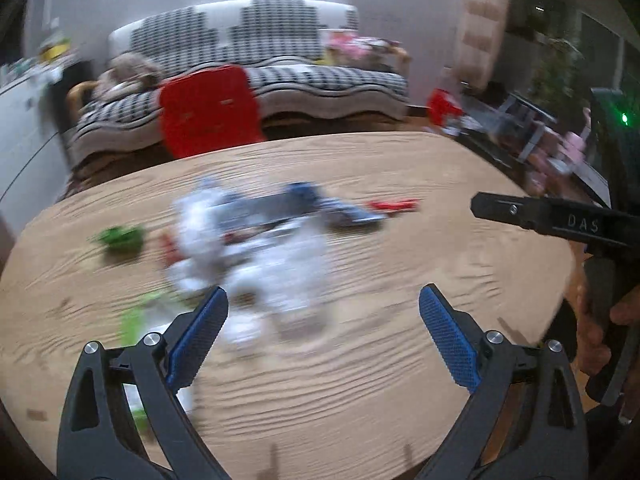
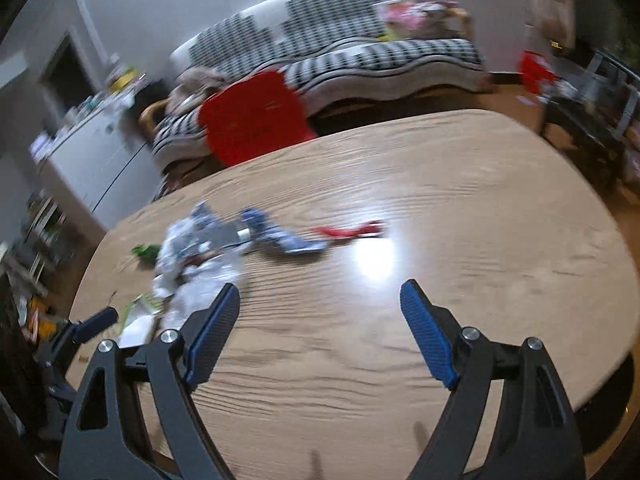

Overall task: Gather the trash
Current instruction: 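Grasp the green-and-white wrapper with the left tool while the right grasps clear plastic, then carry the wrapper and plastic bag to the bin and open both tools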

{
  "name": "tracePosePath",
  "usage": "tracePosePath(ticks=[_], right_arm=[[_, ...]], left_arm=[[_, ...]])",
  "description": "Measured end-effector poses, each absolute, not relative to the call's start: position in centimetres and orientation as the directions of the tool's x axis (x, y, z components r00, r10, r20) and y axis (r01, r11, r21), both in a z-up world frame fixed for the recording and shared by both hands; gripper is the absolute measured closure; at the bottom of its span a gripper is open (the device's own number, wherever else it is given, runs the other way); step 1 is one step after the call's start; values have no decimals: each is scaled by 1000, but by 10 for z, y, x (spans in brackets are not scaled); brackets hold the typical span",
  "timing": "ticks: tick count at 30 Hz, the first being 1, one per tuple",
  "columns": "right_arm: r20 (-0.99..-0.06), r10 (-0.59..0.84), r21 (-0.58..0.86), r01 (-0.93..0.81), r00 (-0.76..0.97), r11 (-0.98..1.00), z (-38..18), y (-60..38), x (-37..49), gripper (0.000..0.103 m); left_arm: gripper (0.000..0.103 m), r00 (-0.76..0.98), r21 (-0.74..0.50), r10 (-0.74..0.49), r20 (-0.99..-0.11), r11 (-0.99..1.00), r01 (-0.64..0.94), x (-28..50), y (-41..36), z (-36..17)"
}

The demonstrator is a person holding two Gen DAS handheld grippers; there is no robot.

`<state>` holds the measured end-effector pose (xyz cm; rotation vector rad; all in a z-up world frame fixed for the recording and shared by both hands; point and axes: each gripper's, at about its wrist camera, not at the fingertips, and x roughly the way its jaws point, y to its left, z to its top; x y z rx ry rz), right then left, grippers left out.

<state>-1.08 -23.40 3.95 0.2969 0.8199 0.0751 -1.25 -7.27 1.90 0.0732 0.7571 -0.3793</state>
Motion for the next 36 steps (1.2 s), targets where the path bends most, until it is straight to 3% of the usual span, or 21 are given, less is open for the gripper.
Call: tracePosePath(ticks=[9,17,25,28,29,31,33,34,35,36], right_arm=[[-738,266,271,-88,620,959,18,-139,29,23],[-772,284,260,-124,569,958,-10,-99,59,23],[-822,226,197,-113,523,974,-45,-75,88,25],[-833,234,202,-119,501,972,-55,-71,94,38],[-830,239,206,-120,504,971,-55,-70,94,43],[-829,253,212,-137,498,968,-54,-66,93,67],[-832,262,211,-158,489,965,-53,-61,92,79],[-833,261,206,-165,487,965,-53,-59,91,84],[-834,259,201,-169,488,965,-53,-57,89,86],[-832,260,199,-174,490,964,-52,-57,88,89]], left_arm=[[10,662,-69,-192,-724,976,208,-7,25,-1],[10,623,-34,-155,-767,979,202,11,30,-32],[10,566,-75,-145,-811,986,146,37,39,-63],[12,562,-70,-137,-816,988,140,37,40,-69],[20,562,-67,-134,-816,988,139,36,40,-70],[32,568,-60,-133,-812,988,144,34,39,-69],[52,569,-64,-141,-810,986,153,33,38,-68],[54,565,-66,-143,-813,986,154,32,37,-67],[64,563,-68,-143,-814,986,153,32,36,-67],[65,560,-70,-144,-816,986,151,31,35,-66]])
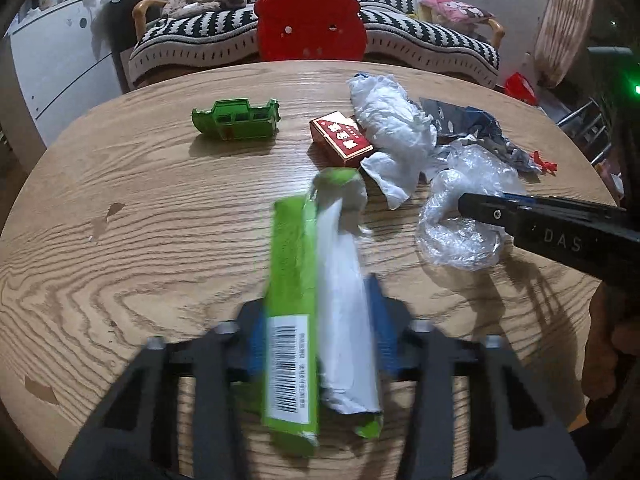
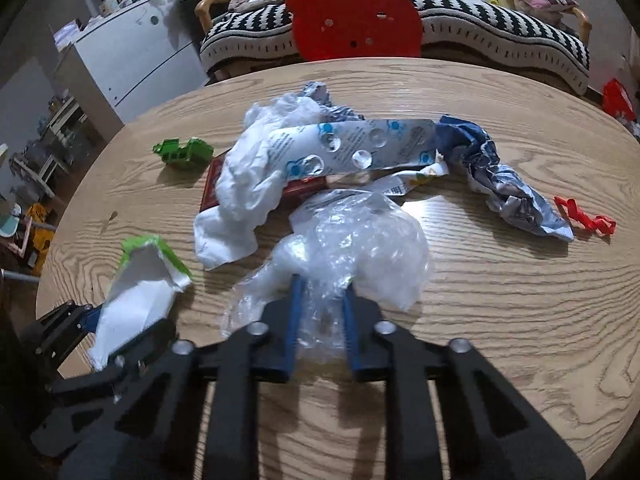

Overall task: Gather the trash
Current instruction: 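Carry the wrapper and plastic bag to the bin and open both tools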

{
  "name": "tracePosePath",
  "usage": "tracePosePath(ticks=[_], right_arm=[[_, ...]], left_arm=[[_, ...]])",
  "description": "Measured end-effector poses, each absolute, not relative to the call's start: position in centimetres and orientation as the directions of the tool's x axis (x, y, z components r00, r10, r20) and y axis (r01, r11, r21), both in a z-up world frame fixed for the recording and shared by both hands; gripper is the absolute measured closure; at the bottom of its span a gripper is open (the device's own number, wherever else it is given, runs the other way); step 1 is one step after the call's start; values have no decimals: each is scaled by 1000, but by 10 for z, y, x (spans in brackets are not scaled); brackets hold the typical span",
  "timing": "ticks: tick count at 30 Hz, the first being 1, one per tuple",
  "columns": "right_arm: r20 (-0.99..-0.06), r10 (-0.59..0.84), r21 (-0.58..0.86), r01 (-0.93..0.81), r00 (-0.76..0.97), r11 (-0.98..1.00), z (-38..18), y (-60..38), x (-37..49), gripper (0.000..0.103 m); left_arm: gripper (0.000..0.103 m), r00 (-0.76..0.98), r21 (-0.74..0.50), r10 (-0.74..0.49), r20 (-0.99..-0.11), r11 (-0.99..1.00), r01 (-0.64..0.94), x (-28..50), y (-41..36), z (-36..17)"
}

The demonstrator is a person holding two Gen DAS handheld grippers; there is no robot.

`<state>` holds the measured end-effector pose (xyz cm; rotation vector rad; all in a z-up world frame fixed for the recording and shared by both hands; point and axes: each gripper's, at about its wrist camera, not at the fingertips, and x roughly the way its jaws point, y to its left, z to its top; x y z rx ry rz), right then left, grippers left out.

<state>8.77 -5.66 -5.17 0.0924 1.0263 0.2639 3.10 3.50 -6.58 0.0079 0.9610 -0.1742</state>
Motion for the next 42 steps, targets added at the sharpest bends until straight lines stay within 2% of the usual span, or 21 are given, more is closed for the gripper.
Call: tracePosePath(ticks=[13,22,32,42], right_arm=[[-782,261,218,-143,567,965,-16,-85,70,91],[-755,218,218,-76,618,973,8,-146,42,91],[-723,122,215,53,680,975,37,-256,-23,91],[-708,-41,217,273,705,937,42,-393,-117,91]], left_arm=[[67,597,-76,-170,-784,981,179,23,9,-37],[67,607,-76,-208,-767,969,237,24,-36,-21],[67,586,-106,-326,-742,919,379,12,-139,-5],[67,524,-110,-440,-729,831,545,-21,-264,-8]])
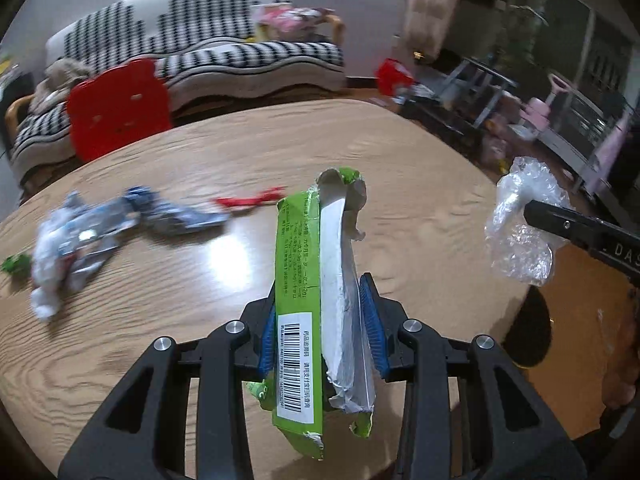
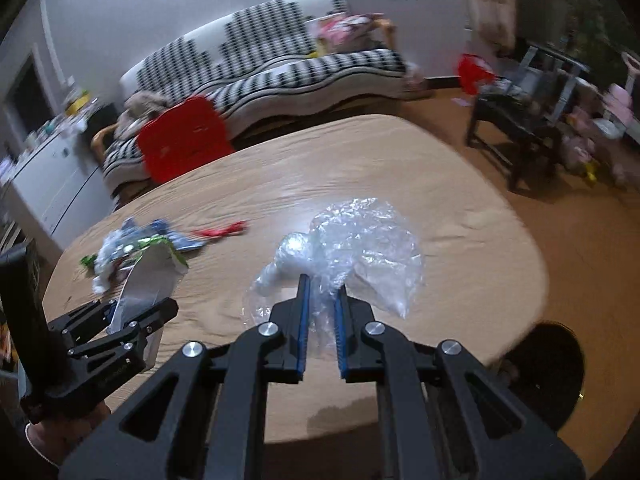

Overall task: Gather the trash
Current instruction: 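Carry the wrapper and plastic bag to the bin and open both tools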

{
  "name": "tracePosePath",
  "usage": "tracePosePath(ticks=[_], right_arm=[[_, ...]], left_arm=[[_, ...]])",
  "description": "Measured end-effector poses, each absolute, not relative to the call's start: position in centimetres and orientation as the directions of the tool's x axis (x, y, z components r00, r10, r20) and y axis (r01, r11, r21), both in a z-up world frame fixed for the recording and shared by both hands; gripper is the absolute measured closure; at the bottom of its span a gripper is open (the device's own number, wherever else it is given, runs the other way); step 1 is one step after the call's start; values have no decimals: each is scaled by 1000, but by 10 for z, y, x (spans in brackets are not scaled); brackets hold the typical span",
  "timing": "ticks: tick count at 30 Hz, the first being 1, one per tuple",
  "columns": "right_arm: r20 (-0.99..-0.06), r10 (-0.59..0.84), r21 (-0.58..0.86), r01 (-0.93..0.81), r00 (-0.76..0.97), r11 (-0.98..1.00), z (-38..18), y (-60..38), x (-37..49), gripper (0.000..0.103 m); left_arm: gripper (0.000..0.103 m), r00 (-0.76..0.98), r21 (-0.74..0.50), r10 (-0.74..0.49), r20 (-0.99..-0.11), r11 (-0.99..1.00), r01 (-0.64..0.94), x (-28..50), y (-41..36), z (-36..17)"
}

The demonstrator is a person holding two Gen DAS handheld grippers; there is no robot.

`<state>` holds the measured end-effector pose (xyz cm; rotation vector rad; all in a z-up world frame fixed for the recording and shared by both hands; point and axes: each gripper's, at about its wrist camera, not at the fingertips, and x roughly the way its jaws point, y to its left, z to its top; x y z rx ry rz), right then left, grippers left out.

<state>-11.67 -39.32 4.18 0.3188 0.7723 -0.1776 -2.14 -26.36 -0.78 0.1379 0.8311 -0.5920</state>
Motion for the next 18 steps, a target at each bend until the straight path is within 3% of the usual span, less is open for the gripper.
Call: tracePosePath(ticks=[18], right_arm=[[-765,-244,266,638,595,722,-20,-591,-293,91]], left_arm=[[67,224,-207,-673,-705,497,843,-133,-484,-48]])
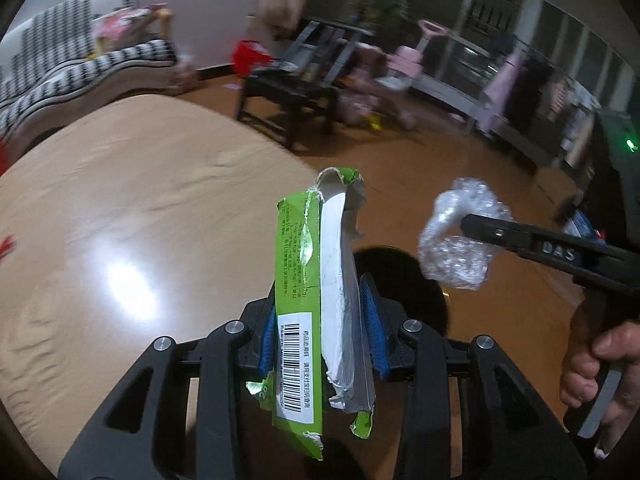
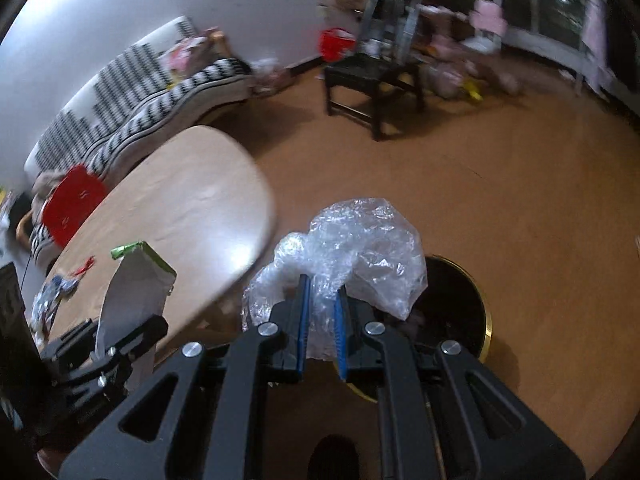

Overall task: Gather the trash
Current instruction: 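Carry the wrapper and plastic bag to the bin and open both tools, then move both open tools back over the remaining trash on the table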

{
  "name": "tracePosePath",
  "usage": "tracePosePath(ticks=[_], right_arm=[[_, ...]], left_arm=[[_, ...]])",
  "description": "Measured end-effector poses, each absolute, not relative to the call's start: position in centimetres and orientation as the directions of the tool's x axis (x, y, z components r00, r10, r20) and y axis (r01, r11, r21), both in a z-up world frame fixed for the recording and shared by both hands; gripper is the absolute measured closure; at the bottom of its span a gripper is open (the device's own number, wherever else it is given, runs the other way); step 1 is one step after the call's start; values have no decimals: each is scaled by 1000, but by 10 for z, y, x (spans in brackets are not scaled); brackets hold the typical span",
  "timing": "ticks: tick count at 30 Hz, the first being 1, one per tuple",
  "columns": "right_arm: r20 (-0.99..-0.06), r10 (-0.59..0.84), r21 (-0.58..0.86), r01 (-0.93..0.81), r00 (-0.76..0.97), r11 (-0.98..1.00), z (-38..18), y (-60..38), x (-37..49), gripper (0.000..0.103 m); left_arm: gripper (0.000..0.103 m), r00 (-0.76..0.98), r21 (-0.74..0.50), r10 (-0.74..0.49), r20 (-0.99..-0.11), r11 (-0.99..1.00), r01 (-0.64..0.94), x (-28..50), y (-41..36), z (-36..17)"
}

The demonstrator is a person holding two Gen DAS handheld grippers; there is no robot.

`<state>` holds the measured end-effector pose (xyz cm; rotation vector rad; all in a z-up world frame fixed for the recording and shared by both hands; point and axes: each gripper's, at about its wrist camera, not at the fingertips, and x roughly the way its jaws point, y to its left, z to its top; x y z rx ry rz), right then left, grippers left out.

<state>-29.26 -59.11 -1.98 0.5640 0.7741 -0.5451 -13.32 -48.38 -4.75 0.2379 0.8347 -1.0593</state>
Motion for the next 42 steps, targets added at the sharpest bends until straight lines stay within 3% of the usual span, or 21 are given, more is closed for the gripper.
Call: tracePosePath(ticks=[9,22,24,26,28,29,38,42], right_arm=[[-806,-254,272,716,534,642,-55,-641,-333,91],[-830,-251,253,738,497,626,-69,-650,-320,91],[-836,-247,254,744,491,618,-72,-653,-320,90],[-843,-240,257,752,482,607,-75,-655,-318,81],[-842,-247,260,760,480,595,-75,-657,-318,42],[-836,-260,259,764,484,591,-73,-657,-318,38],[-818,-267,267,748,509,607,-60,-644,-312,38],[-790,-283,266,720,544,641,-38,-624,-295,31]], left_arm=[[67,99,-214,-645,-757,388,896,-176,-558,-98],[65,48,-239,-605,-795,386,891,-159,-592,-134],[52,45,-245,-605,-795,389,888,-158,-596,-137],[42,41,-255,-613,-789,388,886,-159,-596,-140],[36,41,-254,-614,-788,385,887,-160,-598,-141],[34,41,-251,-614,-788,381,890,-161,-598,-141],[20,61,-242,-628,-776,386,890,-162,-586,-128],[16,53,-268,-636,-770,397,878,-152,-563,-108]])
